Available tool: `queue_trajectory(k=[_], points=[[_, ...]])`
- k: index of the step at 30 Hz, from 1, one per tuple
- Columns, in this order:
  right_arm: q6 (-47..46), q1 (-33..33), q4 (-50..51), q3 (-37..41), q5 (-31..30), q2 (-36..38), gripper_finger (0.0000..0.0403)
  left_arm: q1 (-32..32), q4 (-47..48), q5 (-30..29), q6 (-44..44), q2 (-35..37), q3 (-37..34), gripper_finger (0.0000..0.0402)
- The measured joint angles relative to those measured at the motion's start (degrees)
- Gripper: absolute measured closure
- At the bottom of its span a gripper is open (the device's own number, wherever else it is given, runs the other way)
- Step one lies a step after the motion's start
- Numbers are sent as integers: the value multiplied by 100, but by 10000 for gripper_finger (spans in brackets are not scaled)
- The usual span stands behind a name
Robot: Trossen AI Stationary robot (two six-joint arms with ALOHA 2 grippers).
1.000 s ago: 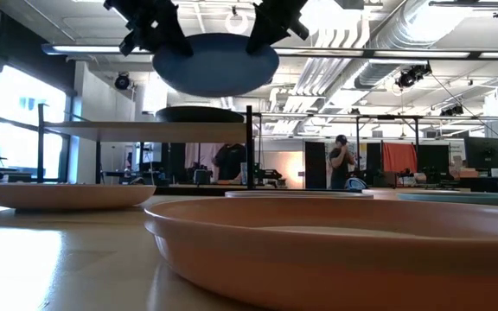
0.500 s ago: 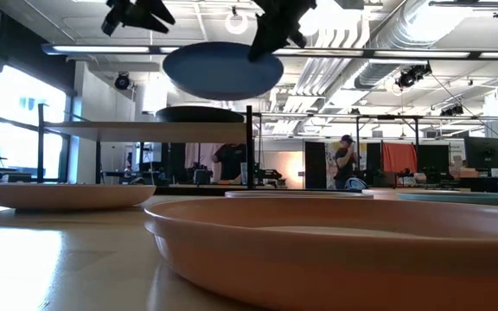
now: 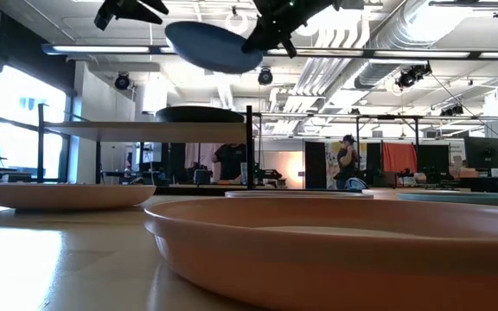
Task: Place and stack plates onto a shelf
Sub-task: Stack the blue plate on top of the black plate on the shelf
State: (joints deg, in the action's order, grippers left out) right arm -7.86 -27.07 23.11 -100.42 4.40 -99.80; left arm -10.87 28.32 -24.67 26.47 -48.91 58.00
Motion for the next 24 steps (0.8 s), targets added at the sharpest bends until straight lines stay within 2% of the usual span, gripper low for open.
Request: queue_trajectory(k=[11,20,24], points=[[-1497,-700,-1108,-2,2,-75,403,2,4,13,191,-83,0,296],[-2357,-681,-1447,-9,-85,-584,403,6,-462,15,-537,-67,0,296],[-2651,-617,-1356,-7,57,-733,403,4,-438,13,-666,-67,0,296]])
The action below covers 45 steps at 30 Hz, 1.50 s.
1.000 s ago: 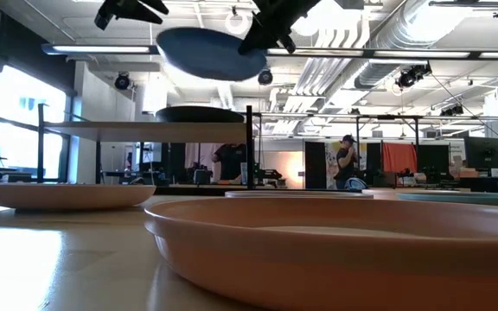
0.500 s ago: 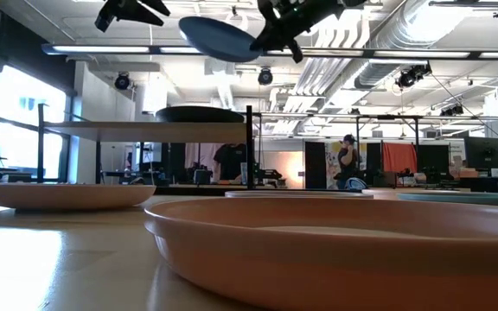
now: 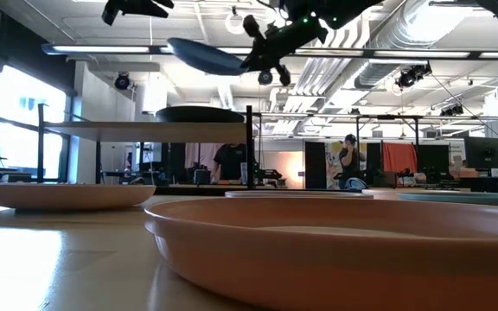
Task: Place and stack plates onto a shelf
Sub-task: Stack the blue plate on top of the black plate on the shelf
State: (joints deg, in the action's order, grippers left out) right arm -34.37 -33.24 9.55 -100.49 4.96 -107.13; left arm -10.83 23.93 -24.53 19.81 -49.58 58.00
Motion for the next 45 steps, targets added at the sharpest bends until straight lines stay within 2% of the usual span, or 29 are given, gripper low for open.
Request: queue_trajectory(k=[5,10,18,30,45], points=[[-78,134,383,0,-44,-47,403,0,216,0,-4,0,0,296],[-73,287,916,2,-493,-49,403,0,358,-1,-7,0,0,296],[-30,455,1103,4,-1040,-65,403,-2,270,-26,-245,0,0,296],[-166,592,1080,9,-1079,-425,403,-2,285,-31,-370,0,0,296],[-121,599,1096,9,-1063,-527,403,-2,281,-32,-507,0,0,296]])
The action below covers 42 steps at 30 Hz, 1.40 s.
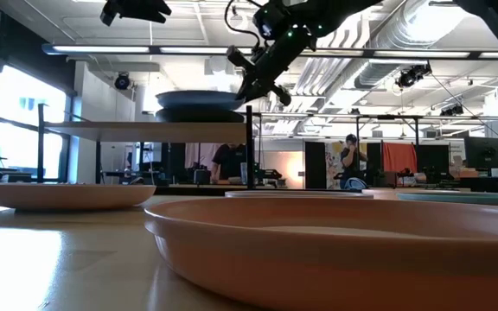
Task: Place and stack plates onto a shelf
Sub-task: Stack the blue plate on top of the black plate on the shelf
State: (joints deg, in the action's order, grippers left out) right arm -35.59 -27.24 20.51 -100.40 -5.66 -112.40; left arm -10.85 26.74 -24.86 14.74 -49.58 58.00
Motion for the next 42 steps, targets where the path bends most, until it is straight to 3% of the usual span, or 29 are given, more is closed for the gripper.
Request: queue_trajectory(k=[19,32,42], points=[[51,-13,29,0,11,-90,402,0,2,-35,-44,0,0,296],[247,-22,-21,0,-11,-90,332,0,2,-140,-44,0,0,296],[361,-165,-19,0,242,-86,327,0,2,-145,4,0,0,296]])
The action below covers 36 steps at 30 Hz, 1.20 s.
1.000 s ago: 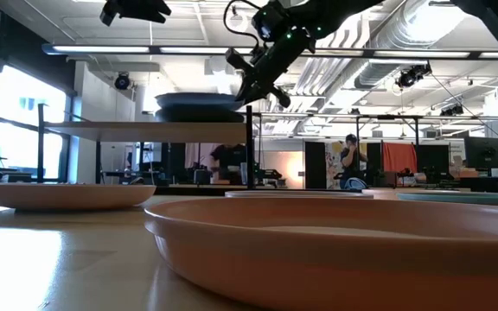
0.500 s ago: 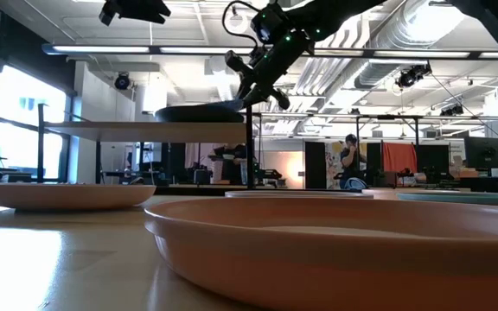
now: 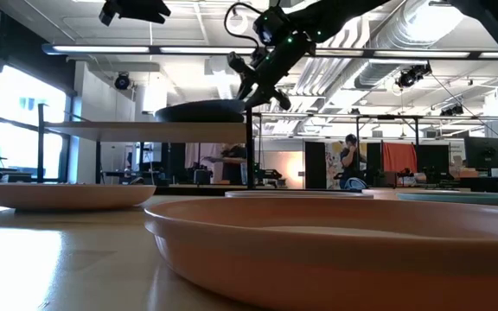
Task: Place and stack plates onto a shelf
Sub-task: Stack the blue plate on top of the black plate on the shelf, then stack the pink plate on top of the blue plate on the shelf
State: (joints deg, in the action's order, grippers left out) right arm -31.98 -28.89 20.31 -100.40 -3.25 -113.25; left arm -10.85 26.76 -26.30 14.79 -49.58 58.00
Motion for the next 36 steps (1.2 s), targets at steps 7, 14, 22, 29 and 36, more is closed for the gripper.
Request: queue_trajectory(k=[7,14,22,29,36], points=[[204,-39,-4,-2,162,37,327,0,0,-4,13,0,0,296],[396,-74,-70,-4,482,151,327,-2,0,-9,15,0,-2,296],[1299,-247,765,-4,998,637,327,-2,84,9,17,0,-2,296],[2043,-421,2384,-8,1403,1231,327,-2,85,7,10,-2,-2,296],[2644,-452,4138,191,1126,1294,327,-2,85,-195,-186,-2,-2,296]])
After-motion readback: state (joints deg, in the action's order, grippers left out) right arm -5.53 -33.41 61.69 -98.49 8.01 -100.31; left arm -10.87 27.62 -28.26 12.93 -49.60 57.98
